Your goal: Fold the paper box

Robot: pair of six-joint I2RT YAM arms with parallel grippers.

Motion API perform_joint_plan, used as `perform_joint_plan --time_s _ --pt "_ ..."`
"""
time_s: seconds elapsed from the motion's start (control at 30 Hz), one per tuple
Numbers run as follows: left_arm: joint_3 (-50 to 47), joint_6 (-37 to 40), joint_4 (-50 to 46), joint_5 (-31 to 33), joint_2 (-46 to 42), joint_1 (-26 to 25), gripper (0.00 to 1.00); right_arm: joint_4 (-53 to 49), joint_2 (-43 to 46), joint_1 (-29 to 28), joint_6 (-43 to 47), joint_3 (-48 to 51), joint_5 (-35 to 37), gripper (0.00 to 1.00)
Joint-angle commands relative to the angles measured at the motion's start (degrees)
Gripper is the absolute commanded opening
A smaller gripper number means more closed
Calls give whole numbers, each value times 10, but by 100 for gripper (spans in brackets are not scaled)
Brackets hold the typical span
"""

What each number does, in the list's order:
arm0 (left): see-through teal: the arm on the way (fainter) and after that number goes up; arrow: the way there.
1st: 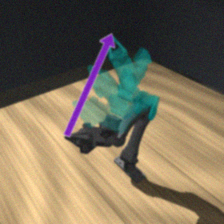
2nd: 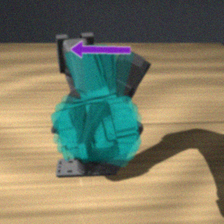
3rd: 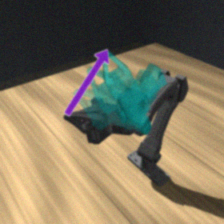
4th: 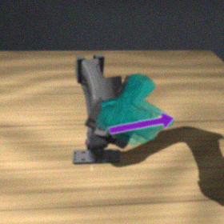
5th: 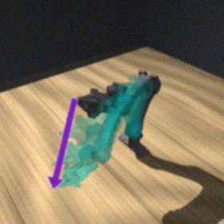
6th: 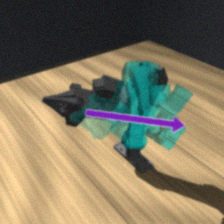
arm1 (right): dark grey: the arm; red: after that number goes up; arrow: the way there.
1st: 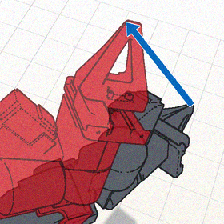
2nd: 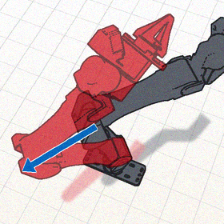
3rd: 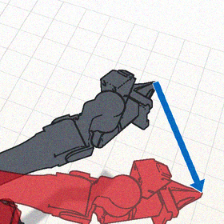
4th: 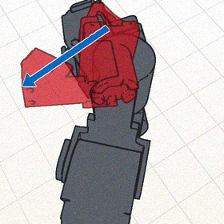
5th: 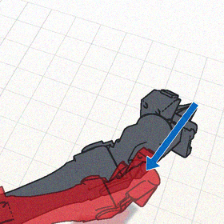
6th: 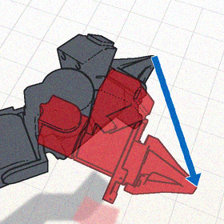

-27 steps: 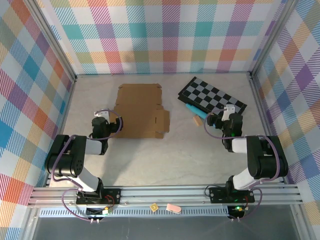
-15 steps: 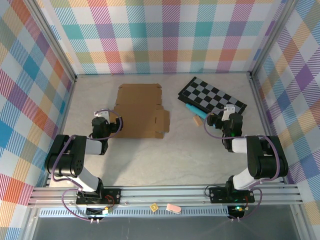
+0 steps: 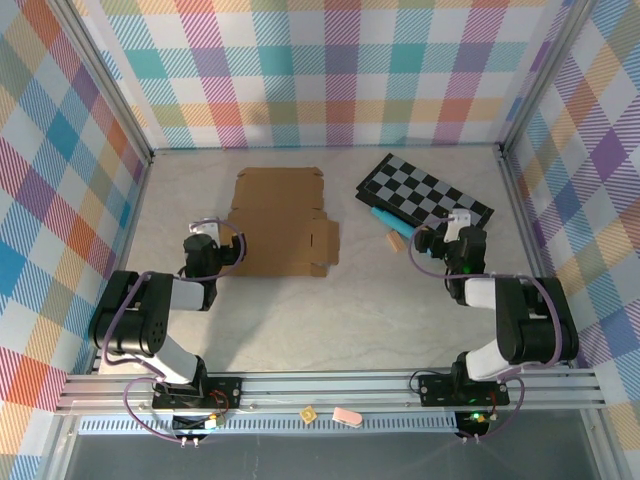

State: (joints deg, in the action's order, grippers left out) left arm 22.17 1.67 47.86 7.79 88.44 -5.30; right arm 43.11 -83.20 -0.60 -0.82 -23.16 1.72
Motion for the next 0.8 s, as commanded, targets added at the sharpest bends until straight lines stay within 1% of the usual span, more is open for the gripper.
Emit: perform_joint_plan --time_s 0.0,0.1,0.17,0.27,0.3,0.33,0.37,0.4,0.43,0.47,0.5,0.53,0.57,0.6,0.63,0.67,0.7,0.73,0.77 --pt "-6 25 -14 59 -70 -29 100 -18 68 -5 -7 14 24 99" --pt "15 46 -77 105 -127 -59 100 -63 150 -14 3 10 57 99" --pt "32 29 -81 146 -159 -78 100 -136 208 -19 10 -23 84 99" --pt "102 32 -113 227 -189 -126 100 -258 282 -30 23 -130 131 99" --pt "142 27 -129 269 -191 -145 100 -291 294 -39 32 -176 147 99" --pt "190 -3 -177 315 -191 -160 100 -322 299 -47 33 -222 158 99" --pt "239 -51 -260 349 -189 -164 100 -353 297 -48 19 -265 169 99" --pt "322 -177 -429 371 -182 -163 100 -414 290 -47 -31 -331 191 99" --pt "440 -291 -650 350 -166 -153 100 -525 274 -44 -92 -410 200 99" --pt "521 -371 -809 336 -145 -144 100 -632 253 -40 -136 -476 202 99" --pt "566 -417 -867 297 -122 -133 100 -719 232 -40 -204 -534 224 99" --pt "577 -418 -859 184 -110 -104 100 -808 218 -35 -286 -572 245 99" --pt "574 -436 -844 92 -104 -85 96 -821 216 -23 -290 -575 198 99" --pt "568 -472 -847 44 -102 -81 90 -796 223 -14 -269 -559 123 99" --pt "562 -510 -862 10 -100 -82 86 -783 229 -13 -260 -550 70 98" --pt "558 -535 -884 -15 -99 -84 81 -785 232 -13 -268 -547 43 93" --pt "554 -564 -921 -29 -101 -89 76 -803 229 -14 -292 -552 21 89" --pt "547 -585 -958 -32 -108 -98 75 -832 222 -14 -315 -559 0 86" --pt "530 -594 -975 -44 -118 -104 74 -856 213 -14 -332 -562 -27 85"
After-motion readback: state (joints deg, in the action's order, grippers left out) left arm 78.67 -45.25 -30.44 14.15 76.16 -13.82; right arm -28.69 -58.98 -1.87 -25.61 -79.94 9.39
